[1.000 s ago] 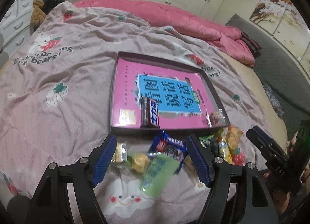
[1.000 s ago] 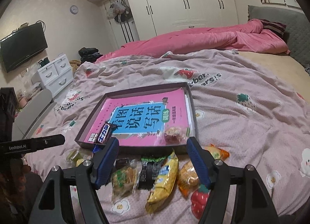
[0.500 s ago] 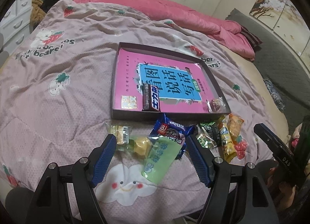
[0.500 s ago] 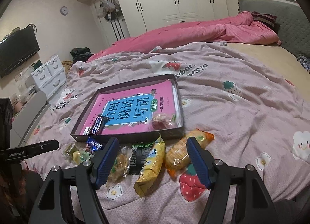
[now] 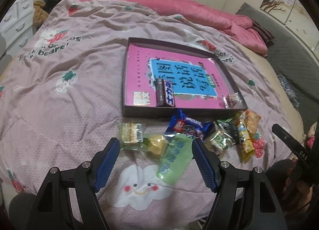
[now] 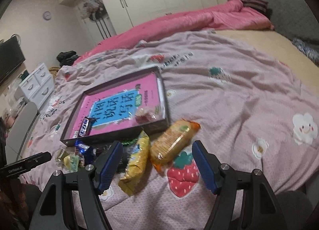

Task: Organize snacks
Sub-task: 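Move both tools back toward the remaining snacks in front of the tray, then grasp the clear yellow-cake packet with the left tool while the right tool grasps the long orange-capped biscuit packet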

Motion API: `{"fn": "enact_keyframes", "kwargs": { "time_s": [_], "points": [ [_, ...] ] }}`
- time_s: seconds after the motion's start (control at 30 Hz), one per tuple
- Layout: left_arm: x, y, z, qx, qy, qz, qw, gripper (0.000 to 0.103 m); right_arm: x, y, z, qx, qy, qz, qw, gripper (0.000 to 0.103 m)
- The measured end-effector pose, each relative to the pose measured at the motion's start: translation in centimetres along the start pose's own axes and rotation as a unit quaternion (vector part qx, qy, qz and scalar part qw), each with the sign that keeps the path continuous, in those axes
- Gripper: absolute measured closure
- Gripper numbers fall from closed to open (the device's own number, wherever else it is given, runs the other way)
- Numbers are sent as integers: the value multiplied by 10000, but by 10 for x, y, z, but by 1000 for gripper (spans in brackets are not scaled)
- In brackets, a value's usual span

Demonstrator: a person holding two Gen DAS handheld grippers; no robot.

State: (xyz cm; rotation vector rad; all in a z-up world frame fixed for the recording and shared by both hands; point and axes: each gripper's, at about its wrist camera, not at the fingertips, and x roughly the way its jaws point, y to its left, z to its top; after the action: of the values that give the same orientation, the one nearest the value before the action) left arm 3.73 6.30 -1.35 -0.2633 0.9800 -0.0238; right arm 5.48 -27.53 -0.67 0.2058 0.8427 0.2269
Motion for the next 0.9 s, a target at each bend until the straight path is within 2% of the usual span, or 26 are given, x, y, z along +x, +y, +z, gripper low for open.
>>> {"fn": "enact_keyframes", "kwargs": {
  "time_s": [0.33, 0.6, 0.83, 0.9],
  "points": [
    [18, 16, 1, -189, 108, 150, 9996, 27, 18, -26, -5, 619, 388, -7, 9973, 31],
    [32, 29, 7, -429, 163, 224, 9987, 27, 35, -30, -3, 645, 494, -138, 9966, 31],
    [40, 32, 9, -467, 196, 219, 9985, 27, 63, -30, 3, 765, 660, -47, 9949, 32],
    [42, 32, 10, -462, 211, 213, 9985, 27, 72, -28, 5, 734, 711, -73, 9947, 35]
  ]
}}
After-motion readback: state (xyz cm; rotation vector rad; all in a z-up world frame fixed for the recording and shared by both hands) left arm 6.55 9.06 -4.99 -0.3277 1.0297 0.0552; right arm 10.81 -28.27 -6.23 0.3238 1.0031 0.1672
